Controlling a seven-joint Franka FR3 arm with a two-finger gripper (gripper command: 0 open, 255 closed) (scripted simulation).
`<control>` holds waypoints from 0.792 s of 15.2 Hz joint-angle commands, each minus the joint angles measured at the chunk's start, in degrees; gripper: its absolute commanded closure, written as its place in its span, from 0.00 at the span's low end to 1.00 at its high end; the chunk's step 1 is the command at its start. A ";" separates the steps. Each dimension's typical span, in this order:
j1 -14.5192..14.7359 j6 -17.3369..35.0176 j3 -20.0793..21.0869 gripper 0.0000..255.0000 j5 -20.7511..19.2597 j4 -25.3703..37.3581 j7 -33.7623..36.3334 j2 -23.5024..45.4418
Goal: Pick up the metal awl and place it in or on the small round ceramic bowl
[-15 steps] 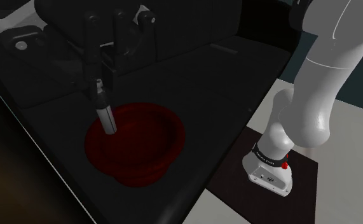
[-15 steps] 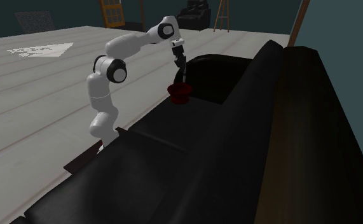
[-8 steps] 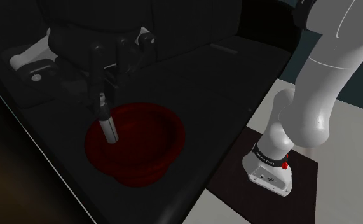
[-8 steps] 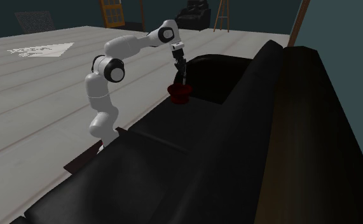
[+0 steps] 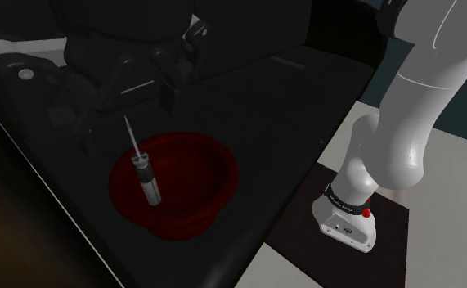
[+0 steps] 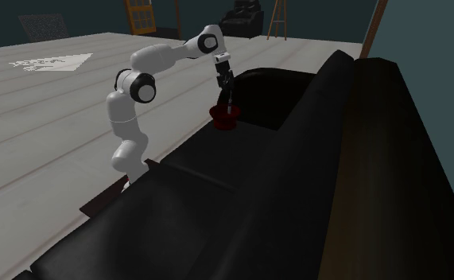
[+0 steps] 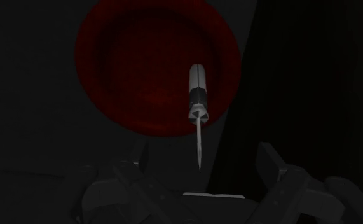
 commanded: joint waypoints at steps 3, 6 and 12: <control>1.72 -4.60 0.97 0.00 -1.81 5.71 0.58 2.05; 4.03 -9.34 1.82 0.00 -4.21 11.63 1.23 4.53; 4.06 -9.34 1.79 0.00 -4.21 11.63 1.22 4.53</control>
